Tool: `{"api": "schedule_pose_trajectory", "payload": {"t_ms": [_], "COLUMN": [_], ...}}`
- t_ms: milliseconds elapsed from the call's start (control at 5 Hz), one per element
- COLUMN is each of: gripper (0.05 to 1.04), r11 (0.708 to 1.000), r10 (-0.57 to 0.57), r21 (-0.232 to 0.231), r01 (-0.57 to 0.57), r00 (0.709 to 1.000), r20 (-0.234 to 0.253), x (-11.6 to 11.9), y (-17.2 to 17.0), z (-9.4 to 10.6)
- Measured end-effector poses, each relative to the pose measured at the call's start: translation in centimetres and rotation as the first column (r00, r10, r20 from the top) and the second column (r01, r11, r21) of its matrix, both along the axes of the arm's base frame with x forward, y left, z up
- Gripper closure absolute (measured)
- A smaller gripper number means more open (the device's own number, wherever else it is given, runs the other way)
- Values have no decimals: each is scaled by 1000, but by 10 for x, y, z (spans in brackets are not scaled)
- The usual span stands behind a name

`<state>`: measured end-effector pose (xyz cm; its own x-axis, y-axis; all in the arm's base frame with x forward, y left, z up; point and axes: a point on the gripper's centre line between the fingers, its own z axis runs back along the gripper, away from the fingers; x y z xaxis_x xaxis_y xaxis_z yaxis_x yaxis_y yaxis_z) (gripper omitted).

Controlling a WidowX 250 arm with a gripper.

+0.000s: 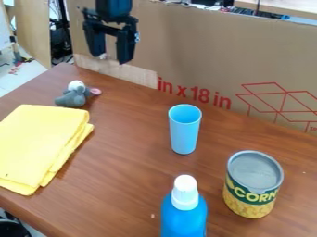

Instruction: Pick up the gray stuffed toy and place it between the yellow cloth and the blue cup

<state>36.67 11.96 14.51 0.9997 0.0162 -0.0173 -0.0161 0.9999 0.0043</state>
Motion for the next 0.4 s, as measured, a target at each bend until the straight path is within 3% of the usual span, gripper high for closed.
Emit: {"api": "schedule_pose_trajectory", "payload": {"t_ms": [200,400], "gripper": [75,75], "r11": [998,990], "r10": [50,116], "r21": [29,98], "r01": [-48,-106], "r00": [997,988], "r20": [-56,-105], "x": [7,5], "y": [18,35], "z": [-19,-28]}}
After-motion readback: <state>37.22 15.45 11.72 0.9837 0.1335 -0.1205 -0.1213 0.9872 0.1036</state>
